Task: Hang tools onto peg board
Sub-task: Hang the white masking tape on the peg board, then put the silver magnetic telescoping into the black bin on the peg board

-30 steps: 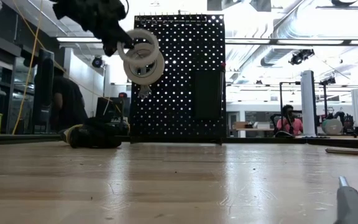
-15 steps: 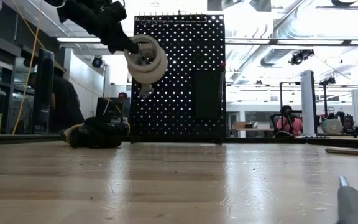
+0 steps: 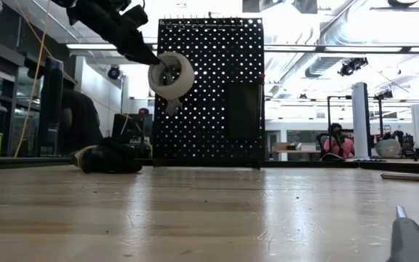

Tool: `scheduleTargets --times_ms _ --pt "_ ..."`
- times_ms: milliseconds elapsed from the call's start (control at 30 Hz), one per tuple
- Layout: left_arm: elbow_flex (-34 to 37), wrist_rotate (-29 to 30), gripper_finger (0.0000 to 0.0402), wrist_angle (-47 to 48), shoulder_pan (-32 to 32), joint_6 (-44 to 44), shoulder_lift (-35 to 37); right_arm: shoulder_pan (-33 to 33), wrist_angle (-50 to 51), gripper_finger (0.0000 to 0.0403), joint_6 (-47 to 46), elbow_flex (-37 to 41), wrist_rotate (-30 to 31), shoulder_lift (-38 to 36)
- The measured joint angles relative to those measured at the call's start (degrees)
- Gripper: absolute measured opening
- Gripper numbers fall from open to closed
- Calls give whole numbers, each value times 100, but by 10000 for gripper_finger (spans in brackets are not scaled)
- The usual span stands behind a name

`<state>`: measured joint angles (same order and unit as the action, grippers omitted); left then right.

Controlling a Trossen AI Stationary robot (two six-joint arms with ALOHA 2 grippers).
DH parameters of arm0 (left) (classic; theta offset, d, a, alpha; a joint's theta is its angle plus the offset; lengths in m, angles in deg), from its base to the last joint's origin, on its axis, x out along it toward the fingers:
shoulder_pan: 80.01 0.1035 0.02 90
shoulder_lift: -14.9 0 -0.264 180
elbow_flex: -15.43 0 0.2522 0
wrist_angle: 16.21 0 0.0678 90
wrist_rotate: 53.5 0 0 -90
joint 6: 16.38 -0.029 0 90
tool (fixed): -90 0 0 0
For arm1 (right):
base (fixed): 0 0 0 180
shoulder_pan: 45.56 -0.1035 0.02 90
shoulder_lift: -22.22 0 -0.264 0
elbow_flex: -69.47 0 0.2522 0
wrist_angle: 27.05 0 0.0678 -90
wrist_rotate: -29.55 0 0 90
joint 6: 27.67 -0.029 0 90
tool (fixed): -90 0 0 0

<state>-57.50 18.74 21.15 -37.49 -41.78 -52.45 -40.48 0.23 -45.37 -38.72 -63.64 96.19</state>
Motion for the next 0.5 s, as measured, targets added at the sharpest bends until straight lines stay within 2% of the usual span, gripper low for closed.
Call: scheduleTargets --times_ms 133,267,500 --pt "-2 72 191 12 2 19 1 -4 1 167 -24 0 -1 -2" --pt "-2 121 197 75 -63 95 4 -2 16 168 -24 0 1 -2" --pt "0 241 199 281 -162 838 257 -37 583 167 -57 0 -1 -2"
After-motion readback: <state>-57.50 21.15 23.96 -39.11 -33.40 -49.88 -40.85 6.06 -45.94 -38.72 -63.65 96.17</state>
